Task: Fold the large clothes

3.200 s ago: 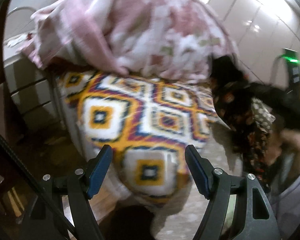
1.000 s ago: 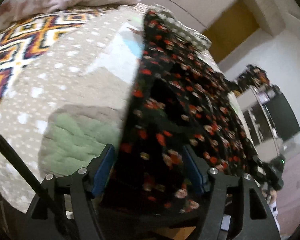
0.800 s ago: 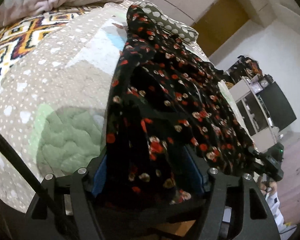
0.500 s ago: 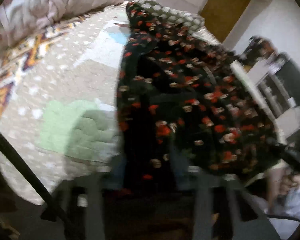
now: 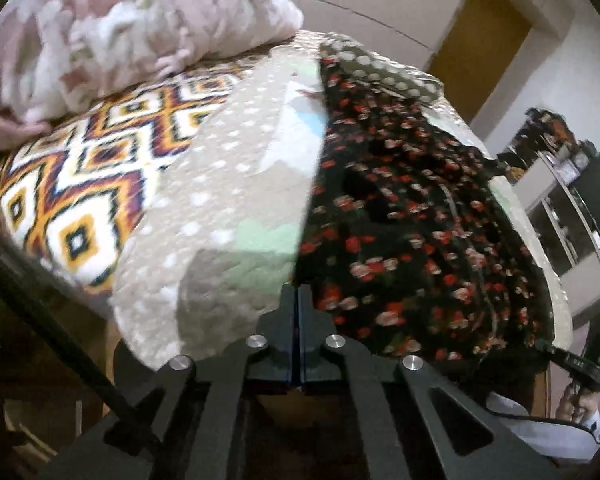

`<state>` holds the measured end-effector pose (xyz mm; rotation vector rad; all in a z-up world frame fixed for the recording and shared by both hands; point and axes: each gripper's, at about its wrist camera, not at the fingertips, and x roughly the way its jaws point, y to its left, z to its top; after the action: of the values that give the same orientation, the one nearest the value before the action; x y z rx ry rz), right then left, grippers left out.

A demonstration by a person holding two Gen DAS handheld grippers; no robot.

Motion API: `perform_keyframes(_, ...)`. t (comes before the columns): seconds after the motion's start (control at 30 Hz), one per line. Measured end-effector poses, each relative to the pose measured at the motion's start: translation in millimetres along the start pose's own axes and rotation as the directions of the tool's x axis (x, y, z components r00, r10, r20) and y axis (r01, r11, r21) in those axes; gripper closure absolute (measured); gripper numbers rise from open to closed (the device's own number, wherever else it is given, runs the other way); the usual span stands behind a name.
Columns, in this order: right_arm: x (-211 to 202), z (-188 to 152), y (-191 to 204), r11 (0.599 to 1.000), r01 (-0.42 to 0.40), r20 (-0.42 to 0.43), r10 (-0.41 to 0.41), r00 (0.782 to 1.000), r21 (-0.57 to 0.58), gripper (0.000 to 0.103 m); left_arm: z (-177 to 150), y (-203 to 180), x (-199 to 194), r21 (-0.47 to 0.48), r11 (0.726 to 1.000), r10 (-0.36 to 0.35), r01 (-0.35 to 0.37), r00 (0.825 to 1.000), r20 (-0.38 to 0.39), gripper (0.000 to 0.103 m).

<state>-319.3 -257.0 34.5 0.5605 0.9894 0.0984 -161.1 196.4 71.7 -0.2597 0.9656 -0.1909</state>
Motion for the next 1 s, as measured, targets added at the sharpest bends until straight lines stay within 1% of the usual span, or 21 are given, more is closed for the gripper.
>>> perform_keyframes(0.03, 3, -3, -5, 1.000, 0.001, -0.007, -0.001, 1.000, 0.017, 0.091, -1, 7, 0, -0.016, 1.000, 0.000, 0.000, 1.000, 0.002, 0.102)
perform_keyframes(0.07, 4, -3, -9, 1.000, 0.008, -0.008, -0.007, 1.000, 0.025, 0.090, -2, 12, 1, -0.025, 1.000, -0.001, 0.001, 1.000, 0.008, 0.096)
perform_keyframes(0.1, 3, -3, -11, 0.999, 0.012, -0.004, -0.011, 1.000, 0.030, 0.090, -2, 15, 1, -0.027, 1.000, 0.003, -0.002, 1.000, 0.017, 0.083)
perform_keyframes(0.13, 2, -3, -13, 0.999, 0.008, -0.001, -0.008, 1.000, 0.034, 0.087, -3, 15, 1, -0.024, 1.000, 0.003, -0.002, 0.999, 0.032, 0.076)
perform_keyframes(0.17, 0, -2, -14, 0.999, 0.013, 0.003, -0.013, 1.000, 0.036, 0.086, -5, 14, 2, -0.021, 1.000, 0.001, 0.000, 0.999, 0.042, 0.061)
perform_keyframes(0.2, -1, -2, -15, 0.999, 0.018, 0.008, -0.019, 1.000, 0.037, 0.084, -6, 12, 4, -0.016, 1.000, -0.008, 0.008, 0.999, 0.047, 0.053)
perform_keyframes(0.27, -2, -2, -15, 0.999, 0.031, 0.015, -0.032, 0.999, 0.030, 0.070, -7, 8, 11, -0.007, 0.999, -0.038, 0.038, 0.998, 0.044, 0.049)
perform_keyframes(0.3, -3, -2, -14, 0.999, 0.041, 0.017, -0.042, 0.999, 0.024, 0.068, -7, 5, 17, 0.000, 0.999, -0.053, 0.053, 0.998, 0.034, 0.044)
perform_keyframes(0.37, 1, -2, -12, 0.998, 0.055, 0.010, -0.055, 0.998, 0.011, 0.064, -7, 0, 32, 0.010, 0.998, -0.069, 0.069, 0.998, 0.007, 0.040)
perform_keyframes(0.47, 10, -1, -10, 0.998, 0.057, -0.005, -0.057, 0.998, 0.011, 0.064, -8, -3, 53, 0.004, 0.997, -0.081, 0.081, 0.996, -0.036, 0.040)
perform_keyframes(0.53, 15, -2, -8, 0.998, 0.064, -0.011, -0.064, 0.998, 0.006, 0.063, -11, -8, 66, 0.004, 0.998, -0.061, 0.061, 0.996, -0.069, 0.040)
perform_keyframes(0.6, 18, -4, -7, 0.997, 0.076, -0.015, -0.076, 0.997, -0.001, 0.061, -15, -11, 69, 0.018, 0.998, -0.050, 0.052, 0.996, -0.071, 0.040)
perform_keyframes(0.63, 19, -5, -6, 0.996, 0.083, -0.016, -0.083, 0.996, -0.008, 0.061, -17, -12, 69, 0.024, 0.998, -0.048, 0.050, 0.996, -0.074, 0.043)
perform_keyframes(0.67, 20, -5, -5, 0.995, 0.095, -0.013, -0.095, 0.995, -0.018, 0.061, -18, -12, 69, 0.028, 0.998, -0.046, 0.048, 0.996, -0.077, 0.059)
perform_keyframes(0.7, 20, -6, -4, 0.995, 0.101, -0.011, -0.101, 0.995, -0.024, 0.061, -19, -11, 68, 0.029, 0.998, -0.048, 0.050, 0.995, -0.083, 0.079)
perform_keyframes(0.73, 21, -6, -3, 0.994, 0.102, -0.012, -0.102, 0.995, -0.028, 0.061, -19, -9, 67, 0.019, 0.997, -0.074, 0.076, 0.993, -0.094, 0.085)
perform_keyframes(0.77, 22, -7, -3, 0.995, 0.099, -0.017, -0.099, 0.995, -0.030, 0.067, -18, -6, 65, 0.003, 0.995, -0.103, 0.104, 0.990, -0.098, 0.091)
perform_keyframes(0.8, 22, -7, -3, 0.995, 0.091, -0.020, -0.092, 0.996, -0.028, 0.076, -17, -5, 61, -0.012, 0.992, -0.130, 0.129, 0.987, -0.100, 0.092)
perform_keyframes(0.83, 22, -7, -3, 0.997, 0.067, -0.033, -0.068, 0.997, -0.025, 0.091, -15, -4, 56, -0.023, 0.989, -0.149, 0.148, 0.984, -0.098, 0.092)
perform_keyframes(0.9, 18, -5, -1, 0.999, 0.029, -0.049, -0.029, 0.998, -0.013, 0.091, -9, -5, 42, -0.045, 0.980, -0.197, 0.194, 0.977, -0.084, 0.092)
perform_keyframes(1.0, -3, 6, 5, 0.995, -0.101, -0.036, 0.101, 0.994, 0.013, 0.092, 7, -8, 17, -0.072, 0.962, -0.265, 0.262, 0.964, -0.032, 0.092)
